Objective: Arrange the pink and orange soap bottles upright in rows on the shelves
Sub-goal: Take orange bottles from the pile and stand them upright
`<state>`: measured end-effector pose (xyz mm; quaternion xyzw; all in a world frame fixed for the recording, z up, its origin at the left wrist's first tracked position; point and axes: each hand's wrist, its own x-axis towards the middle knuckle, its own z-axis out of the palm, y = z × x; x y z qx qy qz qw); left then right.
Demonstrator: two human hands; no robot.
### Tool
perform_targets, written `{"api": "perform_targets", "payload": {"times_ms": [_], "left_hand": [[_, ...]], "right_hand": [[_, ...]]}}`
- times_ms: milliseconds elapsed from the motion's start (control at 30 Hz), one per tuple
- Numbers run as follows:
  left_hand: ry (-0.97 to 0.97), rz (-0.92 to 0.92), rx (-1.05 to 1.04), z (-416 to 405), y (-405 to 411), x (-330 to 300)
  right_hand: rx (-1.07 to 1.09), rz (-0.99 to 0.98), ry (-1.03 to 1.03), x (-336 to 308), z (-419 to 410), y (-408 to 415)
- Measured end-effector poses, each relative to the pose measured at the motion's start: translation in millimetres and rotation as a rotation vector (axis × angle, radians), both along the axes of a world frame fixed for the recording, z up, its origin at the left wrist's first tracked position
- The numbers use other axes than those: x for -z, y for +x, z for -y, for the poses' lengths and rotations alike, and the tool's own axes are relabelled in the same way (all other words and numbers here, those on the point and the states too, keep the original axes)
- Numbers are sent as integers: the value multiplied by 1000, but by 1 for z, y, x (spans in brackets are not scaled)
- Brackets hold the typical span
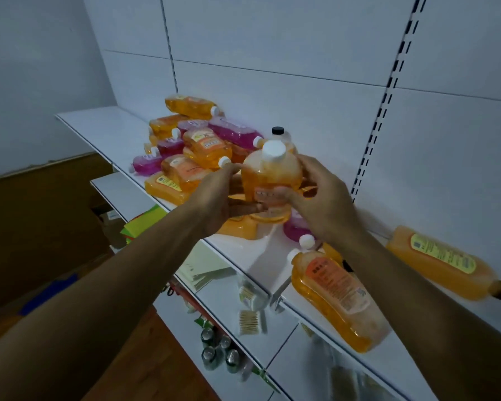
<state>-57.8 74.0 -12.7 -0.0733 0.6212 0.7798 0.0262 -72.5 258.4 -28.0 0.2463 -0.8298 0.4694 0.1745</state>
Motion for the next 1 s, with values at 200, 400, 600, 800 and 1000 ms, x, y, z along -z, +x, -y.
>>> {"api": "perform_targets", "payload": {"times_ms": [200, 400, 600, 800, 1000], "left_hand": [[-509, -221, 103, 39, 17, 3], [-589, -341, -38, 118, 21, 13], [-425, -393, -104, 219, 1, 24], [-413, -383, -166, 306, -34, 31], [-436, -379, -229, 381, -90, 36]], "right_hand": [[-64, 101, -155, -1, 36, -18], [-96, 128, -151, -8, 123, -30], [-103, 147, -148, -14, 234, -53], [-97, 208, -125, -15, 330, -89], [-100, 220, -21, -21, 414, -149]]}}
